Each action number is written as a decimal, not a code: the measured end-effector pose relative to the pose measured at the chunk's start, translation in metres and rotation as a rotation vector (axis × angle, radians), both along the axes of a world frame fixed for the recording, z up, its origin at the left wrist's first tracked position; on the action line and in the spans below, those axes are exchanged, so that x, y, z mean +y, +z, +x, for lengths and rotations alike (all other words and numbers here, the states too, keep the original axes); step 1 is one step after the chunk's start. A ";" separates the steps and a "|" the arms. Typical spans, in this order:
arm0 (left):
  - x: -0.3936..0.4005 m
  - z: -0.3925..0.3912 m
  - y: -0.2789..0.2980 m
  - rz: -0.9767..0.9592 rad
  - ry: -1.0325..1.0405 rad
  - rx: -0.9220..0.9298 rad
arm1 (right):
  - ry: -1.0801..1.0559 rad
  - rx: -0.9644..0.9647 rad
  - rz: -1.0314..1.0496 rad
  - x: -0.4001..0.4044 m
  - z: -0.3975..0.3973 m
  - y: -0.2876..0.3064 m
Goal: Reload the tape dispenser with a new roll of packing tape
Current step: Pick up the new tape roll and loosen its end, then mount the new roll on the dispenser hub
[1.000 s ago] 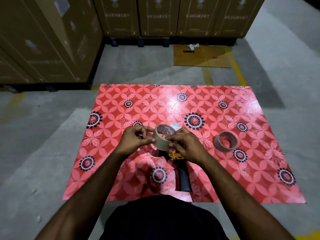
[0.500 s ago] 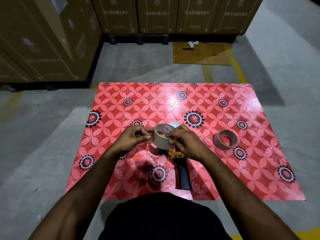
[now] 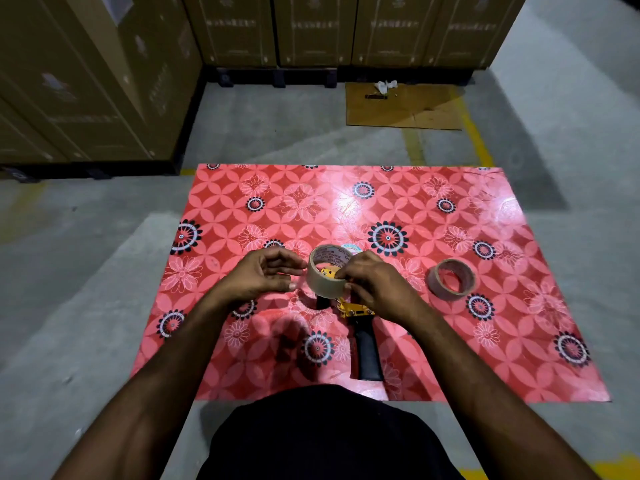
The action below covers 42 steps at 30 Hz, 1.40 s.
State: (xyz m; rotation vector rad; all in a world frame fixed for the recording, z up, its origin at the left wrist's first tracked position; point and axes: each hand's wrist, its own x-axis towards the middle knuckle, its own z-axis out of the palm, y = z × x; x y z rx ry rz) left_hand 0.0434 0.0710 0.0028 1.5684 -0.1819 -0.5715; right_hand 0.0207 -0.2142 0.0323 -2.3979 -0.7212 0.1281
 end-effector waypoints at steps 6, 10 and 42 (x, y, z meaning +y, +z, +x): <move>0.014 0.001 -0.004 0.053 0.035 0.001 | 0.027 -0.035 0.008 0.006 -0.002 0.002; 0.031 0.001 -0.009 0.267 -0.139 0.100 | 0.040 -0.077 -0.001 0.012 -0.006 0.006; -0.138 0.021 -0.003 0.535 -0.048 -0.487 | -0.396 0.150 0.158 -0.058 -0.002 -0.027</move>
